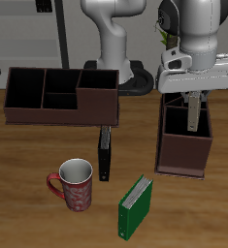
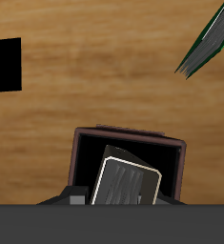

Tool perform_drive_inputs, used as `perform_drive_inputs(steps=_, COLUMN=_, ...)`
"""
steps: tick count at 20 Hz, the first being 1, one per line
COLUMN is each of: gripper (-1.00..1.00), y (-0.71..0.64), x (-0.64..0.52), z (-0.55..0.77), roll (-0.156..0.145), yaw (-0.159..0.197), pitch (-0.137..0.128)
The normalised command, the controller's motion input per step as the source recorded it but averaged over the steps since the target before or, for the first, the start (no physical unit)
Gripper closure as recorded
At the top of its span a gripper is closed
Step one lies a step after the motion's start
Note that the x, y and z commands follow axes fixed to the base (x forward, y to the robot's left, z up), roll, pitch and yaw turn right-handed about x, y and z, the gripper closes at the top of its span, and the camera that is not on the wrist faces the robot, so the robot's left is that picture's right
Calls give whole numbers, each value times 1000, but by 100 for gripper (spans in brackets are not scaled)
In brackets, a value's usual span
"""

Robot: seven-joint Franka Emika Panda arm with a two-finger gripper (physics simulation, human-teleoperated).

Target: Place the yellow book into the left desk caddy's right compartment and place the green book into the back desk caddy's front compartment and place the black book into the back desk caddy's back compartment

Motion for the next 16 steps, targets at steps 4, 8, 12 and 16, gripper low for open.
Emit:
perform_drive_inputs(steps=4, gripper=100, y=113, x=-37, z=-319, roll=24, yaw=8, pitch=23)
perform_drive_inputs(steps=8, gripper=-100, y=42, x=19, z=-205, roll=7, yaw=4, pitch=26)
perform_drive_inputs(steps=12, gripper=-100, y=-94, x=55, z=-137, roll=-2, yaw=-24, pitch=22)
perform_drive_inputs(steps=16, gripper=-100, y=-100, x=15, z=-34, roll=-6, yaw=3, pitch=3)
